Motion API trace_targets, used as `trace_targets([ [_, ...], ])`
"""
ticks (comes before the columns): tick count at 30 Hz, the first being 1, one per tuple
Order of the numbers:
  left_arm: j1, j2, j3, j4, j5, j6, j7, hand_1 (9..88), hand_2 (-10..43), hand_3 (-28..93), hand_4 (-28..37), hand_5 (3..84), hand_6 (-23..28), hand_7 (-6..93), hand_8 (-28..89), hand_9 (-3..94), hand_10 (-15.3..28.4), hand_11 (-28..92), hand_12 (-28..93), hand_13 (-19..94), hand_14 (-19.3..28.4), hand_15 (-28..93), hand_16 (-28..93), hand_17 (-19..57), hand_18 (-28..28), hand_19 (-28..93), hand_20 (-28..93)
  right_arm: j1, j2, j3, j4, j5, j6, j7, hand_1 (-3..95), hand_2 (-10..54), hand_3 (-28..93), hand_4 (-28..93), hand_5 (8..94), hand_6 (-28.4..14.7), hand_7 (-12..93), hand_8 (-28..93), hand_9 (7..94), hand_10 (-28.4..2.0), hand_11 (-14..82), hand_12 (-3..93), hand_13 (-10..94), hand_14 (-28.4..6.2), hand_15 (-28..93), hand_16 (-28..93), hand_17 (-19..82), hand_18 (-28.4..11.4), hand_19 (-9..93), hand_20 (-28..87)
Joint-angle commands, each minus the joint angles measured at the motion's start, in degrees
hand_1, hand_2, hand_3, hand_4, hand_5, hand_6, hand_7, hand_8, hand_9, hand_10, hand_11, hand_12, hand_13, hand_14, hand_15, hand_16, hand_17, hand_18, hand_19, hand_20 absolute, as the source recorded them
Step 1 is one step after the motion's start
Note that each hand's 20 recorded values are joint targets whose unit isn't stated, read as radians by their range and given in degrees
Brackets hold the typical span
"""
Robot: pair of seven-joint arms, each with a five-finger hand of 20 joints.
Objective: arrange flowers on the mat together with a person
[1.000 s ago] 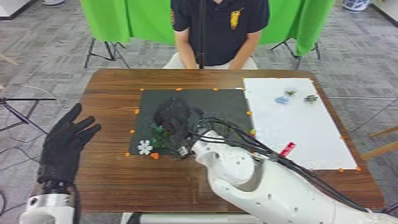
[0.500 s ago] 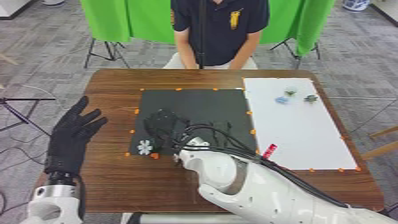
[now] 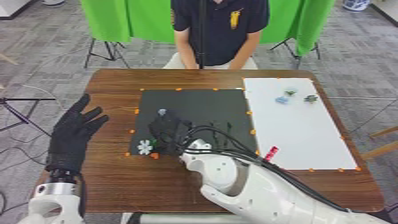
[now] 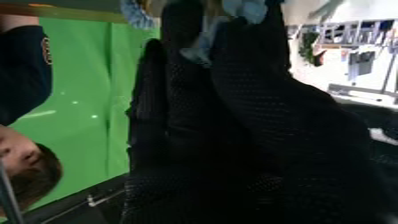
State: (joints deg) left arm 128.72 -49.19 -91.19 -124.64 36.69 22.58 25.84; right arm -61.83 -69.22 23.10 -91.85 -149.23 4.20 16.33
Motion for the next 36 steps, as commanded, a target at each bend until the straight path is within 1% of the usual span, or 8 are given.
trace_targets([
  [1,0.33,-0.55,0.06,0.21,0.31,-0.72,-1.24,22.1,4.2,81,-27.4,34.6,2.5,13.8,-11,36.9,17.4,21,9,28,25.2,39,-6,-9.2,22.3,46,13,-0.8,-0.17,0.51,-1.37,-1.4,-1.82,-0.71,58.2,-9.5,72,-28,79.1,4.9,19,-3,68.9,-7.5,16.7,20.1,66,-2.3,41,30,25,-13.3,73,27],
  [4,0.16,-0.67,0.03,0.29,0.67,-0.95,-1.44,22.1,4.2,81,-27.3,34.6,2.5,13.8,-11,36.9,17.3,21,9,28,25.2,39,-6,-9.2,22.3,46,13,-0.68,-0.05,0.36,-1.79,-0.68,-2.24,-0.34,56.6,-9.5,72,-28,77.3,5.4,19,-4,65.9,-8.2,20.0,16.5,63,-3.1,44,29,24,-14.1,73,29],
  [11,0.45,-0.75,-0.03,0.11,0.79,-0.94,-1.87,22.1,4.1,81,-27.2,34.7,2.6,13.8,-11,37.0,17.3,21,9,28,25.3,39,-6,-9.2,22.2,46,13,-0.04,-0.12,-0.54,-2.33,-1.09,-1.04,0.81,53.7,-9.5,75,-28,70.6,6.3,19,-7,61.9,-9.3,19.9,15.0,61,-3.9,47,28,22,-15.1,73,31],
  [14,0.41,-1.09,-0.12,0.12,1.04,-1.13,-2.34,22.1,4.1,81,-27.1,34.7,2.6,13.7,-11,37.0,17.3,21,9,28,25.3,39,-6,-9.2,22.3,46,13,0.18,0.07,-0.73,-2.65,-0.7,-1.02,1.26,52.9,-9.5,75,-28,69.7,6.3,18,-8,60.9,-9.6,19.6,14.8,60,-4.2,48,27,22,-15.4,74,31],
  [19,1.42,-0.91,-0.51,-0.2,0.81,-0.74,-1.87,22.3,4.1,81,-26.8,34.9,2.6,13.7,-11,37.0,17.4,21,9,28,25.2,39,-6,-9.2,22.2,46,13,1.08,0.24,-1.06,-3.31,0.01,-0.26,2.1,52.1,-9.5,76,-28,67.2,6.5,19,-14,59.7,-10.0,19.2,14.7,59,-4.8,50,25,22,-15.7,74,31],
  [23,1.2,-0.96,-0.25,-0.13,0.9,-0.81,-1.87,22.3,4.1,81,-26.8,34.9,2.6,13.7,-11,37.0,17.3,21,9,28,25.3,39,-6,-9.2,22.3,46,13,2.37,0.23,-1.71,-3.11,0.61,0.17,3.22,51.5,-9.5,77,-28,66.0,6.3,19,-15,58.9,-10.2,18.8,14.7,59,-5.0,51,25,22,-16.0,74,32],
  [26,1.07,-1.26,-0.32,-0.18,1.37,-1.08,-2.44,22.3,4.1,81,-26.8,34.9,2.6,13.7,-11,37.0,17.2,21,9,28,25.3,39,-6,-9.2,22.3,46,13,2.1,0.0,-1.16,-2.98,0.04,-0.28,3.19,50.8,-9.5,77,-28,65.7,6.2,19,-15,58.5,-10.4,18.5,14.7,59,-5.2,51,24,21,-16.1,74,32],
  [36,2.53,-1.4,-0.42,-0.49,0.49,-0.17,-1.22,22.4,4.0,81,-26.7,34.8,2.6,13.8,-11,36.9,17.3,21,9,28,25.3,39,-6,-9.1,22.3,46,13,3.02,-0.25,0.66,-3.7,3.03,-0.37,5.36,50.5,-9.5,77,-28,65.0,5.7,18,-15,57.7,-10.7,17.7,14.6,59,-5.6,52,24,21,-16.7,75,32],
])
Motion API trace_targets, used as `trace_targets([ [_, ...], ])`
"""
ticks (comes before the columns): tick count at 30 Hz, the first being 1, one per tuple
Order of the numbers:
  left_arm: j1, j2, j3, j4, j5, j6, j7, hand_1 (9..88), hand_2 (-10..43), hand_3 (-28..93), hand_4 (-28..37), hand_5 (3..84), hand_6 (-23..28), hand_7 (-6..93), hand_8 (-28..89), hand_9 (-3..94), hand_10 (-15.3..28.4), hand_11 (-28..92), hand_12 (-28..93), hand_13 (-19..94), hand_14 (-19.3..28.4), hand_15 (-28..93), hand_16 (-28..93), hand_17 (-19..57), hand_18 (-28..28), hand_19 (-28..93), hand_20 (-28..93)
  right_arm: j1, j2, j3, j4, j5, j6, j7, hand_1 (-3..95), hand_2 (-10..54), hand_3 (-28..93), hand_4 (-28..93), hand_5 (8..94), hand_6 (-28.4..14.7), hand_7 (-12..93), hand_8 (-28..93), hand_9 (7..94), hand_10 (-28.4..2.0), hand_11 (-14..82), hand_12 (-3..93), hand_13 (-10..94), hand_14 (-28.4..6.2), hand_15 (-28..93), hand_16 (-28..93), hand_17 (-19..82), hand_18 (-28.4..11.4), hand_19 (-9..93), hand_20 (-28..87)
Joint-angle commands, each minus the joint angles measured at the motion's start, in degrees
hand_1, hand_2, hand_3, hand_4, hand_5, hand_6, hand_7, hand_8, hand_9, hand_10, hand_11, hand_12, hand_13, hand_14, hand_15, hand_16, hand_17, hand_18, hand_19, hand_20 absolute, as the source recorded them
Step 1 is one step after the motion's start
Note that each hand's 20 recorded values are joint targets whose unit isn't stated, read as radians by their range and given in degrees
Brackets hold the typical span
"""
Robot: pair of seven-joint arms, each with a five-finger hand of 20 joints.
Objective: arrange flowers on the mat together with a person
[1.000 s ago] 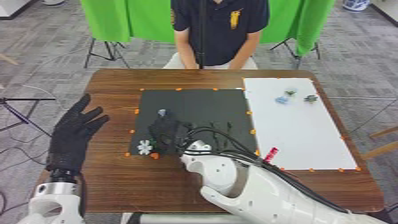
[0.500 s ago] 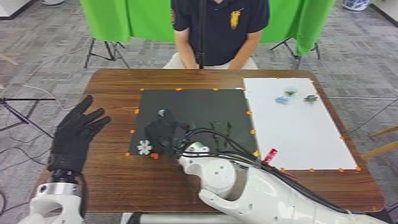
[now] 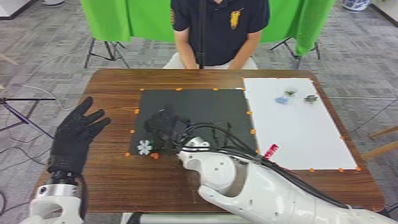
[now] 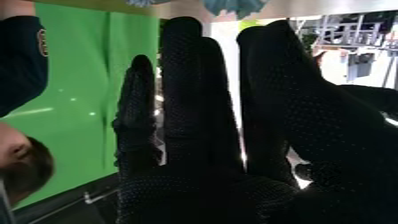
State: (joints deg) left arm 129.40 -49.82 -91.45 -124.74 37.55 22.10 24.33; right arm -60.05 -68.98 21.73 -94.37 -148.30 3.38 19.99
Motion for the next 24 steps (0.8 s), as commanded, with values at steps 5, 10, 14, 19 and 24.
trace_targets([
  [5,2.59,-0.53,0.09,-0.5,-1.27,1.19,1.59,22.5,3.9,81,-26.7,34.9,2.6,13.8,-11,37.0,17.3,21,9,28,25.2,39,-6,-9.1,22.4,46,13,3.14,-0.06,4.32,-3.73,8.57,2.09,4.75,49.9,-9.5,78,-28,64.5,5.6,18,-15,57.3,-10.9,17.4,14.5,59,-6.0,52,23,22,-17.1,75,32],
  [10,4.23,0.48,0.31,-0.92,-2.44,2.11,3.92,22.4,4.0,81,-26.8,34.8,2.6,13.7,-11,37.0,17.3,21,9,28,25.2,39,-6,-9.1,22.4,46,13,3.38,1.78,10.74,-8.93,18.64,2.86,6.32,47.3,-9.5,79,-28,63.5,4.7,18,-15,57.1,-11.5,16.8,14.4,59,-7.4,53,22,22,-17.6,76,32],
  [14,3.93,0.82,0.8,-0.95,-2.99,2.69,4.49,22.4,4.0,81,-27.0,34.8,2.5,13.7,-11,36.9,17.2,21,9,28,25.2,39,-6,-9.1,22.4,46,13,1.75,3.67,19.19,-14.12,29.42,2.47,7.42,45.5,-9.5,80,-28,63.0,4.1,17,-14,56.9,-11.8,16.3,14.4,59,-9.0,55,19,22,-18.0,76,32],
  [19,4.21,1.32,0.97,-1.02,-3.25,3.16,5.78,21.9,4.0,81,-27.4,34.8,2.4,13.8,-11,36.9,17.2,21,9,28,25.2,39,-6,-9.1,22.4,46,13,-4.43,7.36,31.54,-19.9,44.75,3.71,7.87,40.8,-9.5,82,-26,58.8,2.5,15,-13,55.0,-12.3,15.4,14.5,57,-11.0,57,13,21,-18.1,75,31],
  [24,4.58,1.85,0.85,-1.23,-3.86,3.86,7.33,21.6,4.0,81,-27.8,34.8,2.2,13.8,-11,36.7,16.7,20,9,28,25.2,39,-6,-9.1,22.4,46,13,-14.7,12.12,45.49,-25.38,63.81,8.22,7.16,37.9,-3.7,81,-26,56.4,2.2,15,-13,54.2,-12.9,15.3,14.5,55,-12.0,55,11,20,-18.0,70,28],
])
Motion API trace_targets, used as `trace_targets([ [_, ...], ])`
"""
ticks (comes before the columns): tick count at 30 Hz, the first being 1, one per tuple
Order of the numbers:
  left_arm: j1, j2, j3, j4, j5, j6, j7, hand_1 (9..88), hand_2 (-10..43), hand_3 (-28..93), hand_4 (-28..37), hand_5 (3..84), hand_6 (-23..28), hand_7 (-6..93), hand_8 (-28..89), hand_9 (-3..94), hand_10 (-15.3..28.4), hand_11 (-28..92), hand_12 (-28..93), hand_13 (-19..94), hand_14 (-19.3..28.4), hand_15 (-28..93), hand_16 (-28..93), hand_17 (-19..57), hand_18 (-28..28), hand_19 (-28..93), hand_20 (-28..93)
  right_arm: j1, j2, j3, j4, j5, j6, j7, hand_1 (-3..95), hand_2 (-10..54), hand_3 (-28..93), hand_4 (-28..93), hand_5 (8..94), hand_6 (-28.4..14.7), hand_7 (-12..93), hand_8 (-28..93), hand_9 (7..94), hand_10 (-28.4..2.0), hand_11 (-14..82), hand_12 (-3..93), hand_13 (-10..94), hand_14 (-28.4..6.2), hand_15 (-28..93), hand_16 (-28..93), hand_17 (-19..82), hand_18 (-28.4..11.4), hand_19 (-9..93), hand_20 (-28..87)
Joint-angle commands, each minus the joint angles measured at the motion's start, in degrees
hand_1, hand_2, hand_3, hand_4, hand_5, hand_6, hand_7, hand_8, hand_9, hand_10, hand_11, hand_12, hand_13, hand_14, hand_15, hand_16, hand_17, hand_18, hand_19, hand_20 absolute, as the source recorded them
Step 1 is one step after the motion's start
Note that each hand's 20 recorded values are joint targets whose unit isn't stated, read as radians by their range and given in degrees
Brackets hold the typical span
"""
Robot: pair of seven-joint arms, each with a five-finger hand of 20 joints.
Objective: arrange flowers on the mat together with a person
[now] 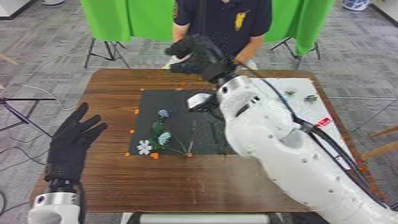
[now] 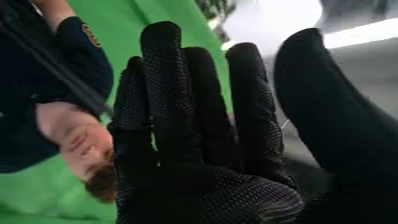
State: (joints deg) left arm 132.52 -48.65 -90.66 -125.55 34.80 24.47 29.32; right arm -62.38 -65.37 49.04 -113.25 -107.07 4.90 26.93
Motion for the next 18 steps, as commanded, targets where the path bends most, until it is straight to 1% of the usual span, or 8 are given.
trace_targets([
  [1,1.8,0.89,-0.12,-0.53,-1.19,1.65,2.73,21.6,4.0,81,-27.8,34.8,2.1,13.8,-11,36.6,16.7,20,9,28,25.2,39,-6,-9.1,22.4,45,13,-14.79,9.25,21.21,-7.11,26.13,6.68,-0.39,37.2,-2.4,81,-26,56.1,2.3,15,-13,54.2,-13.1,15.3,14.4,55,-12.1,54,11,20,-18.1,69,27],
  [2,1.75,0.7,-0.45,-0.56,-0.81,1.47,2.4,21.5,4.0,81,-27.9,34.8,2.0,13.8,-11,36.7,16.6,20,9,28,25.2,39,-6,-9.1,22.4,45,13,-17.58,10.17,24.42,-7.66,30.22,6.56,-1.67,36.1,-1.0,81,-26,55.8,2.2,15,-13,54.2,-13.3,15.3,14.4,55,-12.4,53,10,20,-18.2,68,26],
  [6,2.15,0.97,-0.63,-0.69,-1.09,1.77,3.03,21.2,4.1,81,-28.1,34.9,1.9,13.7,-11,36.5,16.1,19,8,28,24.9,38,-6,-9.2,22.3,44,13,-29.3,13.07,34.8,-9.57,45.7,8.95,-5.96,29.7,4.5,79,-27,53.2,2.0,15,-13,51.3,-13.8,13.8,13.7,50,-14.1,46,9,16,-18.4,62,21],
  [10,2.01,0.42,-0.59,-0.48,-0.88,1.63,2.71,21.1,4.1,81,-28.2,34.9,1.8,13.6,-11,36.2,15.9,18,8,28,24.8,37,-6,-9.3,22.1,43,12,-38.99,13.25,41.15,-9.85,52.93,10.03,-11.02,24.0,8.2,78,-27,49.5,1.2,14,-13,47.6,-14.4,11.4,12.9,45,-16.3,39,9,12,-19.5,57,19],
  [12,2.1,0.37,-0.54,-0.42,-0.82,1.42,2.58,21.1,4.1,81,-28.2,34.8,1.8,13.6,-11,36.2,15.9,18,8,28,24.8,37,-6,-9.3,22.0,43,12,-42.89,11.91,43.9,-9.76,55.96,8.08,-13.17,22.1,9.2,78,-28,47.5,1.3,13,-12,45.4,-14.2,9.4,12.7,42,-16.8,34,10,10,-19.6,54,17],
  [15,1.62,0.02,-0.32,0.01,-0.49,1.13,2.48,21.0,4.1,81,-28.3,34.8,1.7,13.5,-11,36.2,15.9,18,8,28,24.8,37,-6,-9.4,22.0,43,13,-46.95,10.28,45.64,-9.72,57.28,7.17,-16.34,21.0,9.6,78,-28,45.1,2.1,13,-12,43.4,-13.7,7.7,12.9,38,-17.4,30,11,7,-20.7,52,16],
  [17,1.3,-0.01,-0.01,0.55,-0.86,1.1,2.78,20.9,4.0,81,-28.3,34.8,1.7,13.5,-11,36.1,15.9,18,9,28,24.9,36,-6,-9.4,22.0,43,13,-48.42,9.22,46.06,-9.54,57.88,6.41,-17.6,20.5,9.7,78,-28,44.2,2.2,13,-12,42.6,-13.4,7.1,13.1,37,-17.6,28,12,5,-21.0,51,16],
  [18,1.18,-0.37,0.01,0.84,-0.9,0.98,2.41,20.8,4.0,81,-28.3,34.8,1.7,13.5,-11,36.2,15.8,18,9,28,24.9,36,-6,-9.4,21.9,43,13,-49.06,8.56,46.19,-9.42,57.69,6.1,-18.1,20.4,9.7,78,-28,43.9,2.3,13,-12,42.3,-13.2,6.9,13.2,37,-17.5,28,12,5,-21.0,51,16],
])
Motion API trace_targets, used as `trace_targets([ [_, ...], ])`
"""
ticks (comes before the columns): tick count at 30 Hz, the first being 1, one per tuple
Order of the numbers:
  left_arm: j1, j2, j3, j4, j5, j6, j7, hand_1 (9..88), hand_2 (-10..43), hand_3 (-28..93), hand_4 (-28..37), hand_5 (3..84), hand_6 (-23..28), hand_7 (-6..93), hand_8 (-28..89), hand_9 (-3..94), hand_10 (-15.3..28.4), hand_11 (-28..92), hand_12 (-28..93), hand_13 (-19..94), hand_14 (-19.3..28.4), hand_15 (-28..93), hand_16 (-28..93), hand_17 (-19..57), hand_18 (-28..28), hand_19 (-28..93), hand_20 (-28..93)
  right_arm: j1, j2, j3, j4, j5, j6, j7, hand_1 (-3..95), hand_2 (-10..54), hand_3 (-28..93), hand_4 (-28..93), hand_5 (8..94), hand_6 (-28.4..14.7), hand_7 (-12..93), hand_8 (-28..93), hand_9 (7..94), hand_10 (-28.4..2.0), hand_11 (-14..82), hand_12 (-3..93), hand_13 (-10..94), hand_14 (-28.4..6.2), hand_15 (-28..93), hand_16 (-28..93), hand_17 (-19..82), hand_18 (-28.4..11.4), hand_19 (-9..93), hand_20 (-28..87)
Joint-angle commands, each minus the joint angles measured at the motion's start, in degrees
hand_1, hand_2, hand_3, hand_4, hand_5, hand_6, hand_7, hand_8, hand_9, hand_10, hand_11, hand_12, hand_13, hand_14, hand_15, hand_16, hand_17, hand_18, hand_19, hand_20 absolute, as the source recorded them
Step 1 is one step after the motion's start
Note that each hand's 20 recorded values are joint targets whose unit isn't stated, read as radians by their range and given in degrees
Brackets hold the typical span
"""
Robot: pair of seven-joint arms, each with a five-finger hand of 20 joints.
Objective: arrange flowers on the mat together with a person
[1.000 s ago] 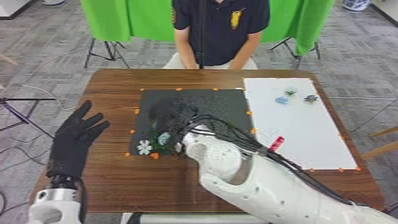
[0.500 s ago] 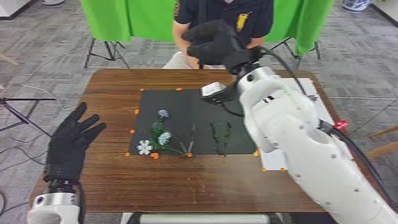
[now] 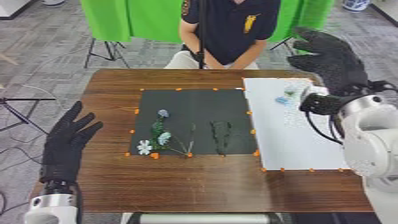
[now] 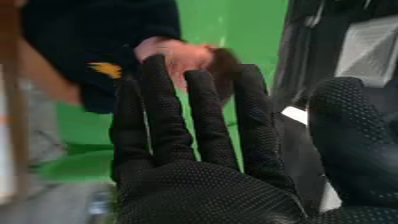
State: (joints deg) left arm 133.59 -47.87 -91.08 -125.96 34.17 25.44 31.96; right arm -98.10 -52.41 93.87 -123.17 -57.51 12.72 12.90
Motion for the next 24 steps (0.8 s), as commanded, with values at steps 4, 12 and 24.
trace_targets([
  [4,-0.19,-1.59,0.54,1.61,0.17,-0.5,-0.61,20.8,4.0,81,-28.3,34.8,1.6,13.4,-11,36.4,16.0,18,9,28,25.0,37,-5,-9.4,22.1,44,13,-17.14,-6.46,2.34,0.82,9.78,-2.95,-7.11,19.7,9.5,78,-28,42.5,2.8,13,-12,41.6,-12.8,6.5,13.6,36,-17.3,28,14,4,-21.1,51,16],
  [12,0.77,-2.08,-0.14,1.44,0.26,-0.73,-1.34,20.7,4.0,81,-28.3,34.8,1.5,13.4,-11,36.9,16.2,18,9,28,25.1,38,-6,-9.2,22.3,44,14,-21.63,-8.34,3.71,1.15,8.21,-5.78,-9.42,18.6,8.5,77,-28,40.4,3.7,13,-12,41.3,-12.6,6.2,14.1,35,-17.5,28,15,3,-21.2,50,17],
  [24,0.95,-2.28,-0.38,1.38,0.77,-1.03,-2.32,20.8,3.9,81,-28.3,34.5,1.3,13.5,-11,36.9,16.2,18,9,28,25.1,38,-6,-9.1,22.4,45,14,-24.14,-9.34,3.27,1.16,6.17,-6.22,-9.75,16.7,8.2,76,-28,35.4,5.1,12,-11,42.6,-13.2,7.4,14.6,35,-17.6,26,16,3,-21.7,48,17],
])
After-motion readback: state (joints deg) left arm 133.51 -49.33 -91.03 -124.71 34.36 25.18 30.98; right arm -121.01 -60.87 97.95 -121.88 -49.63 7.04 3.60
